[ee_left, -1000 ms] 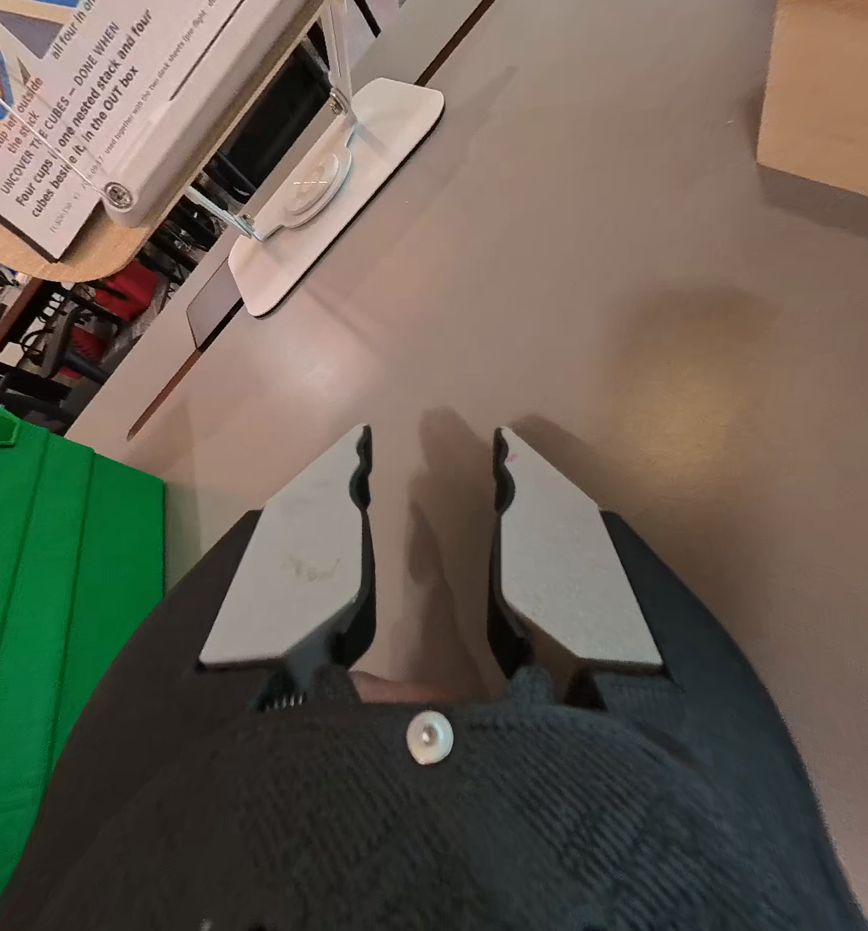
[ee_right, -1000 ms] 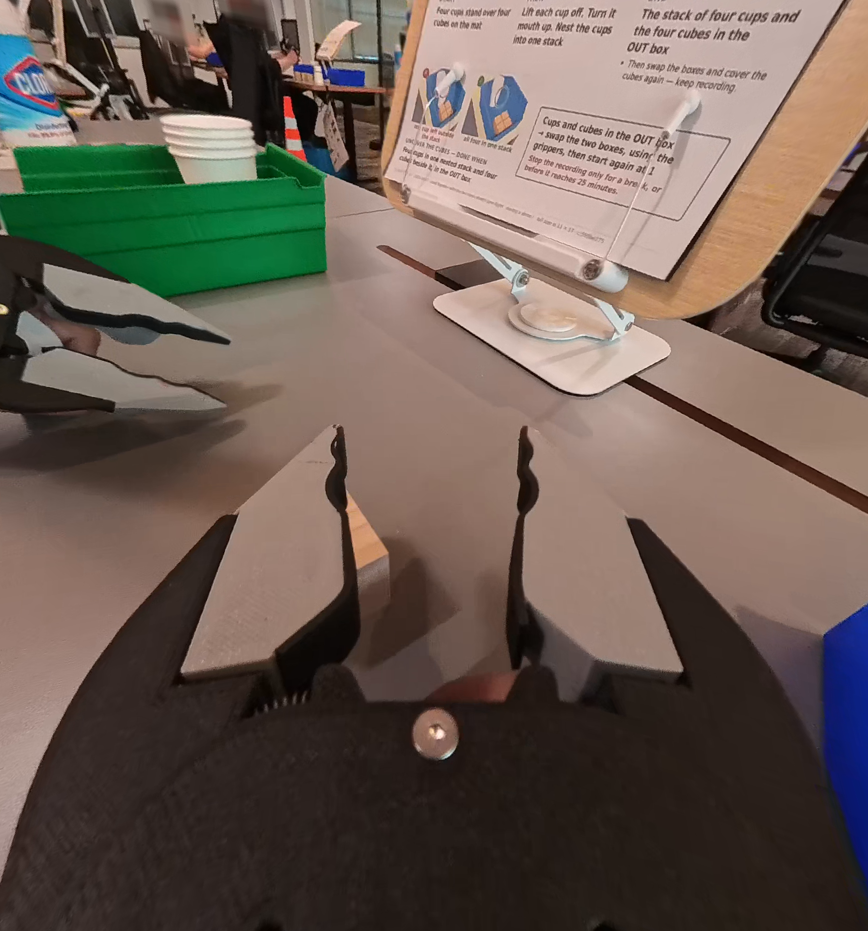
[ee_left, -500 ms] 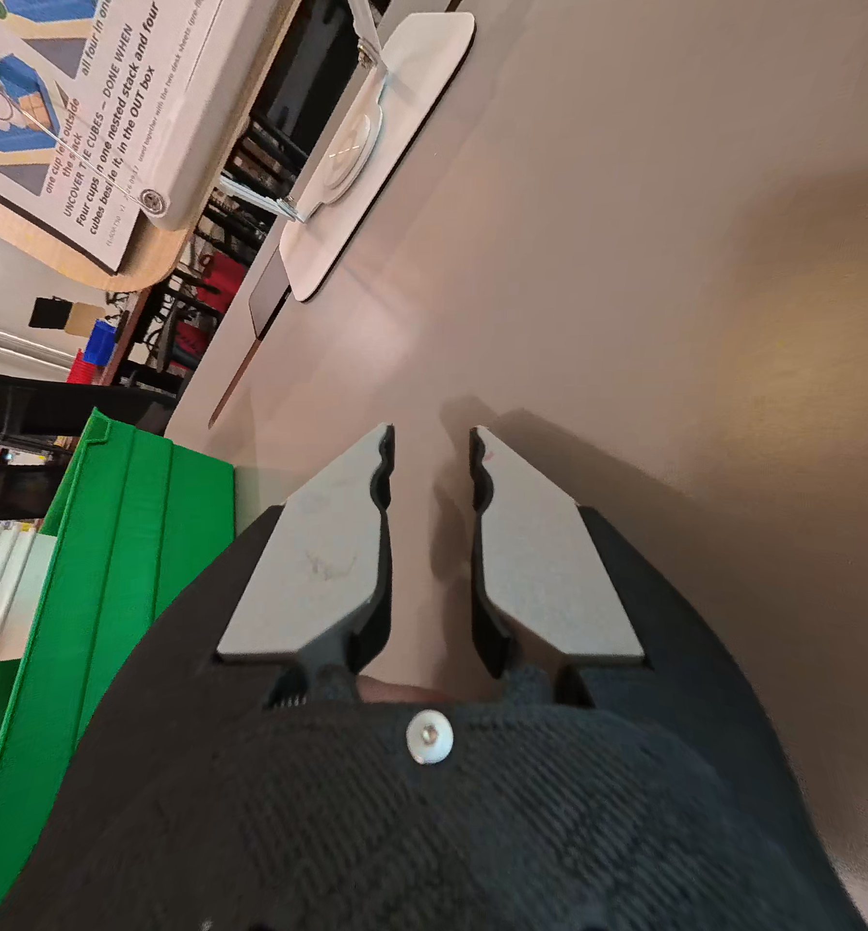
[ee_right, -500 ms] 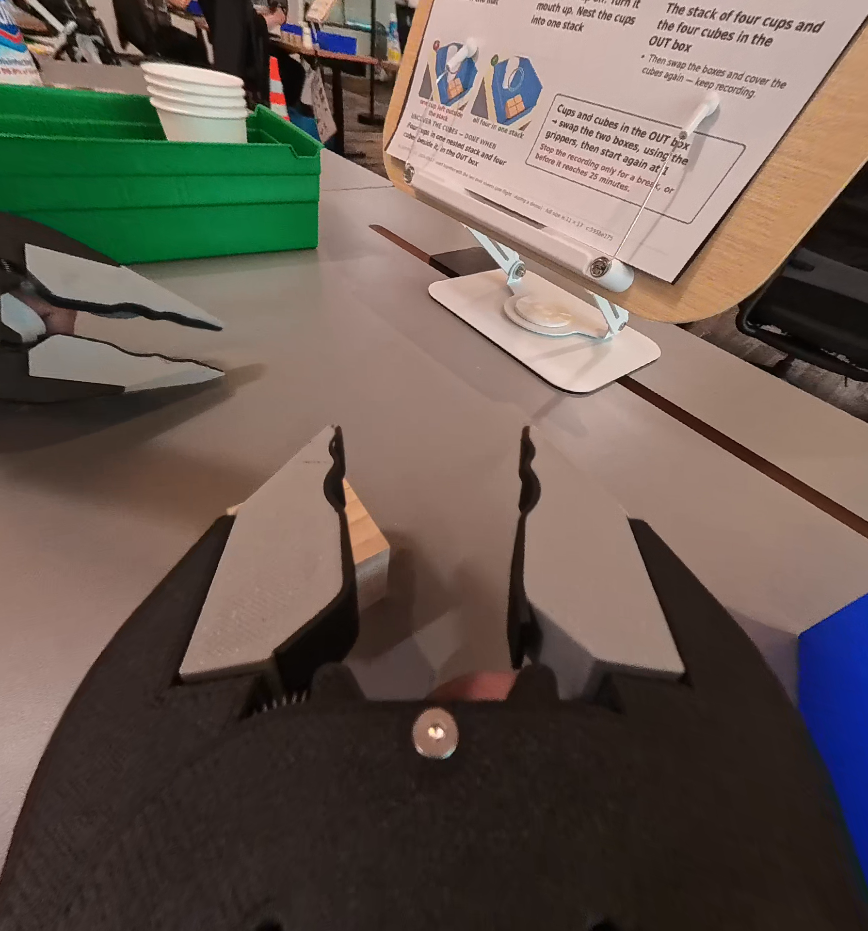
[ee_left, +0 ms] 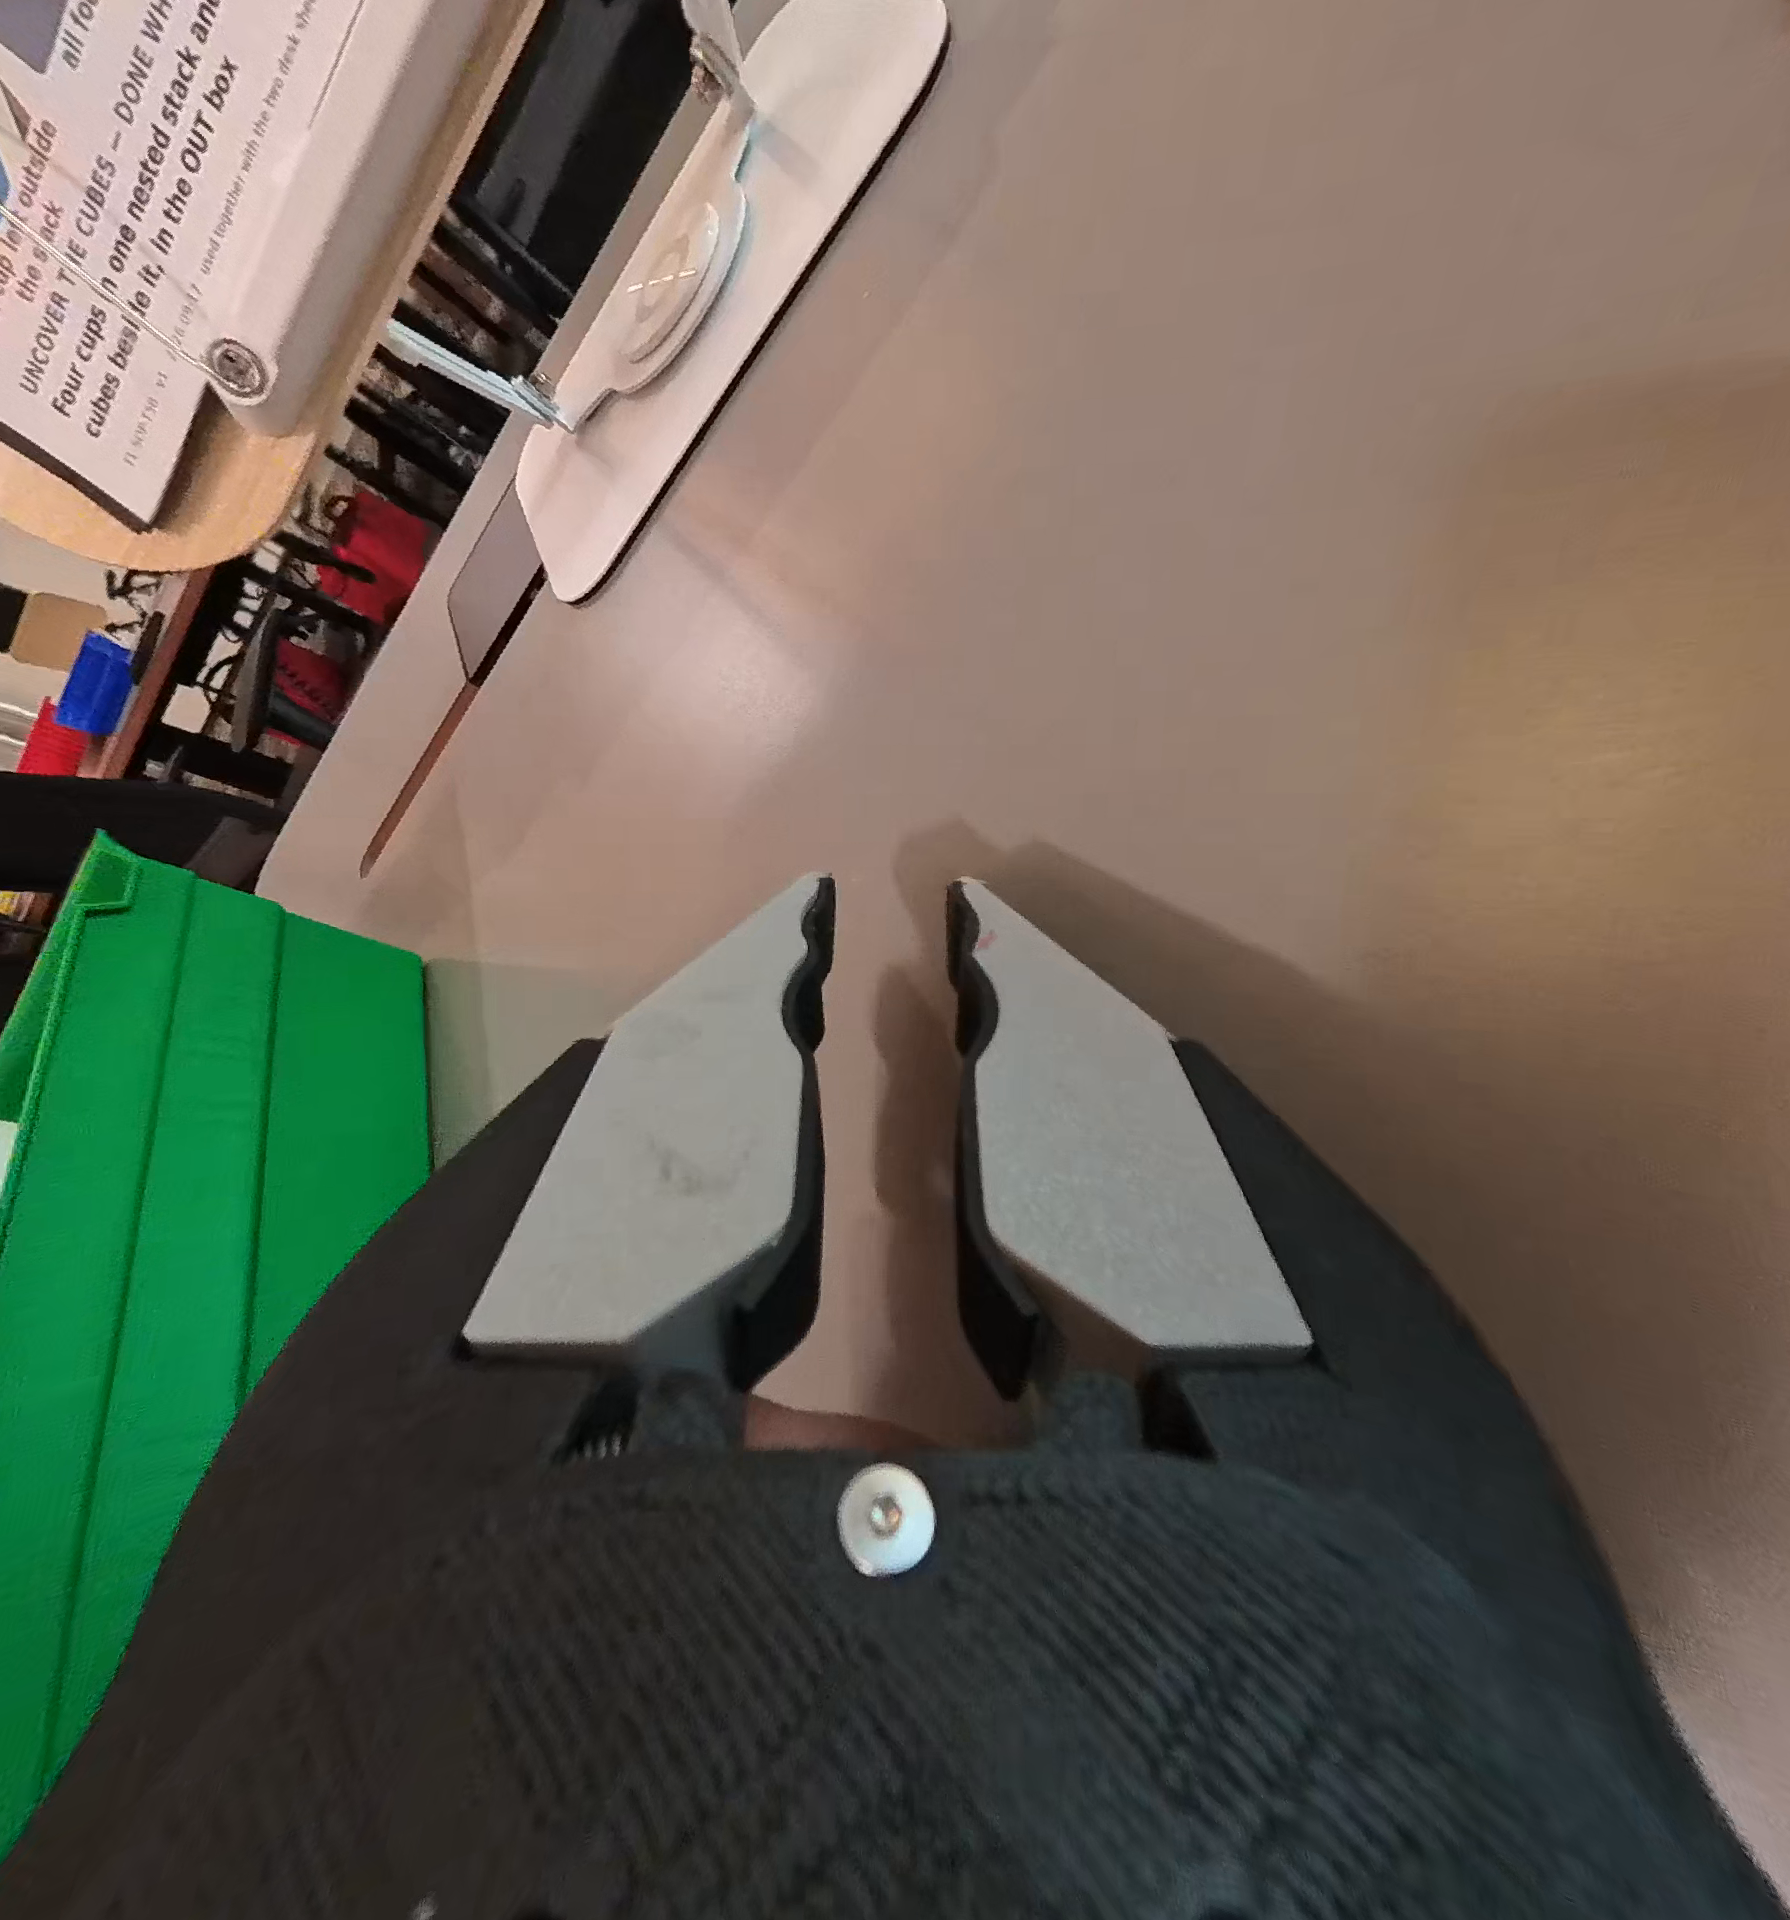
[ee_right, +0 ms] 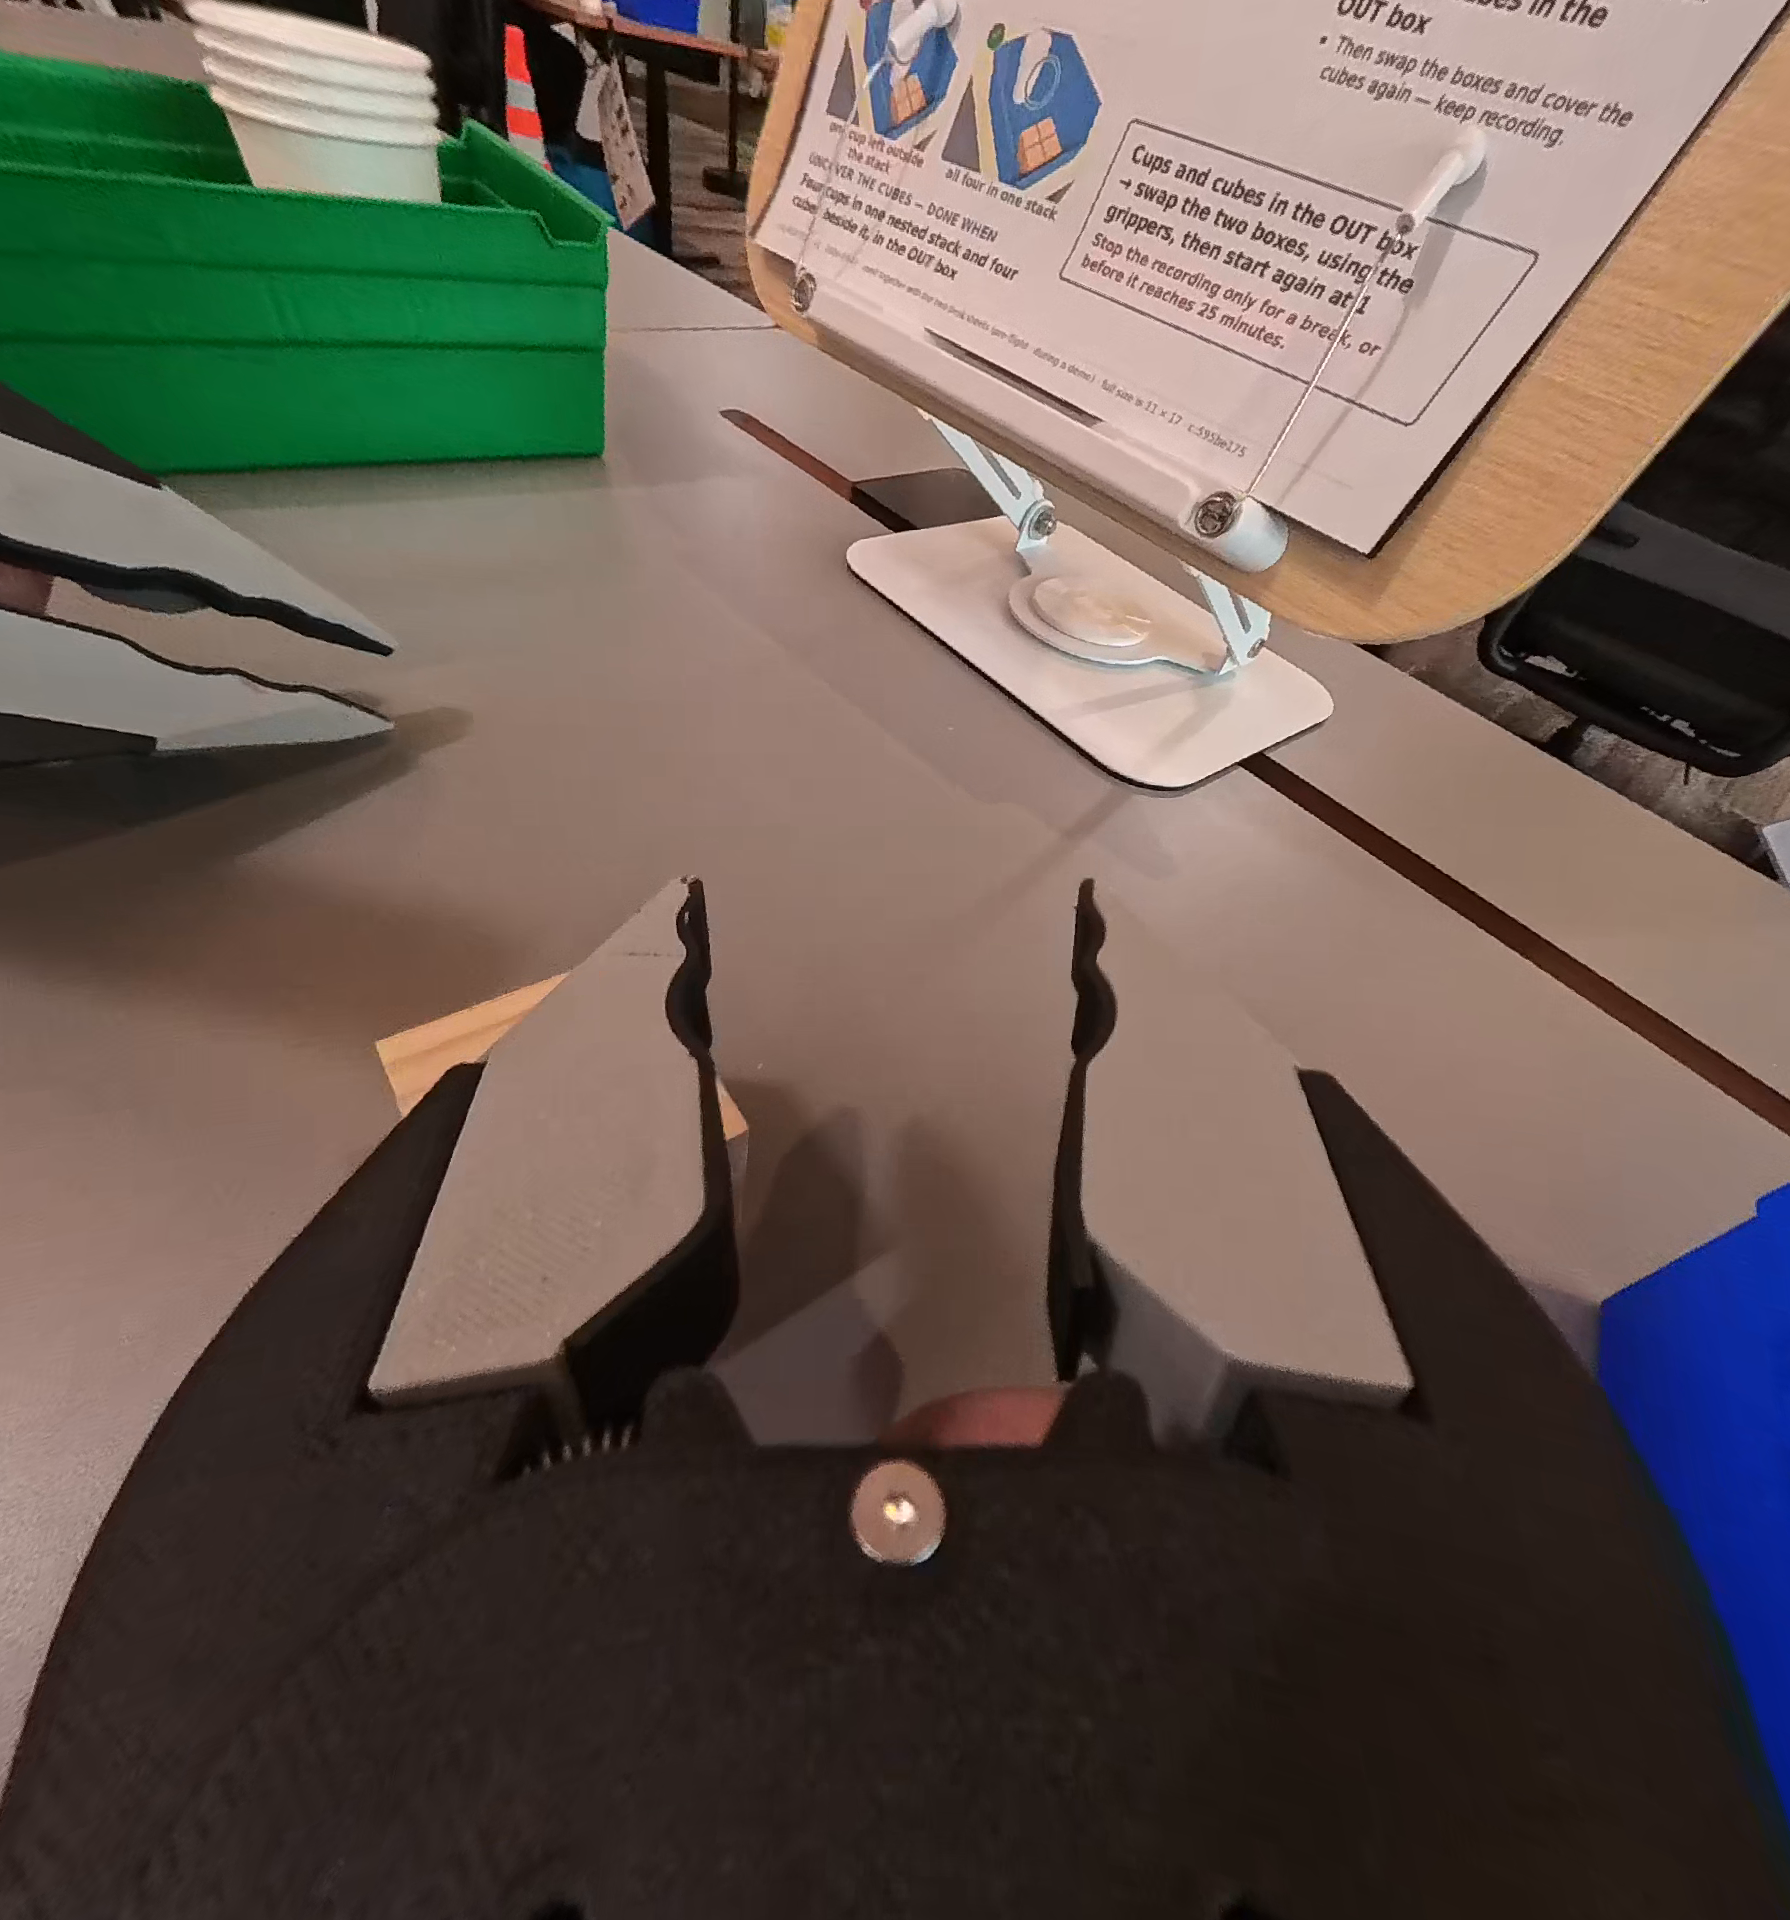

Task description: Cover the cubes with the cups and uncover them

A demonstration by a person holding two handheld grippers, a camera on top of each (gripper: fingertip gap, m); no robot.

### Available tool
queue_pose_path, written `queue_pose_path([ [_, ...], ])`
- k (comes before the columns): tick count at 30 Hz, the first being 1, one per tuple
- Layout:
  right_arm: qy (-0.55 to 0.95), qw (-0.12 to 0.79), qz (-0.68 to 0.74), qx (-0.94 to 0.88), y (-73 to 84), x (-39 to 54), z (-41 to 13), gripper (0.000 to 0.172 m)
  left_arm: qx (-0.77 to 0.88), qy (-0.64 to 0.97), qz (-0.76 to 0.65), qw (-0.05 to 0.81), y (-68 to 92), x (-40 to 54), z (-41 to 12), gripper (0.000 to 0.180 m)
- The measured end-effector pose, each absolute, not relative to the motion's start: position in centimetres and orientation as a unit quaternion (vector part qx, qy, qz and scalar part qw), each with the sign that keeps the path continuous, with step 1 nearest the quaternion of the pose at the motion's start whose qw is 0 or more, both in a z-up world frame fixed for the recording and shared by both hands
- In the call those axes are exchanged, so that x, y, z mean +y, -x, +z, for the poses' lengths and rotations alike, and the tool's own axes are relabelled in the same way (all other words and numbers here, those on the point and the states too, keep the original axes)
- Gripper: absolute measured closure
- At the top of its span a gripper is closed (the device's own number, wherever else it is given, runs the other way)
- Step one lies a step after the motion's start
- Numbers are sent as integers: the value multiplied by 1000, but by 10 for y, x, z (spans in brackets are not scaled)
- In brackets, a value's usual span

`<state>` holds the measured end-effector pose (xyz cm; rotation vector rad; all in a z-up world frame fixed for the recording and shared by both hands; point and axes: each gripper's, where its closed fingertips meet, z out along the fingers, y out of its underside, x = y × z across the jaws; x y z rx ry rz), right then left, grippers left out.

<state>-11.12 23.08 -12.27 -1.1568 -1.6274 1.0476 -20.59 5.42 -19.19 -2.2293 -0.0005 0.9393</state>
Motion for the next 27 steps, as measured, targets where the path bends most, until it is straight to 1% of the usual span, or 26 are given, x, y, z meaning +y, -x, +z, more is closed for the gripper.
queue_pose_path([
  [4,462,430,422,-651,111,230,-121,104,-2,864,357,355,206,54,-192,160],
  [10,458,431,411,-660,111,228,-124,103,-32,871,330,362,212,51,-192,153],
  [13,455,434,407,-663,111,227,-125,103,-34,868,349,351,218,45,-193,157],
  [21,459,430,406,-663,112,228,-127,102,-59,870,343,348,224,27,-193,156],
  [27,456,433,408,-662,110,227,-123,102,-66,873,338,345,224,23,-194,159],
])
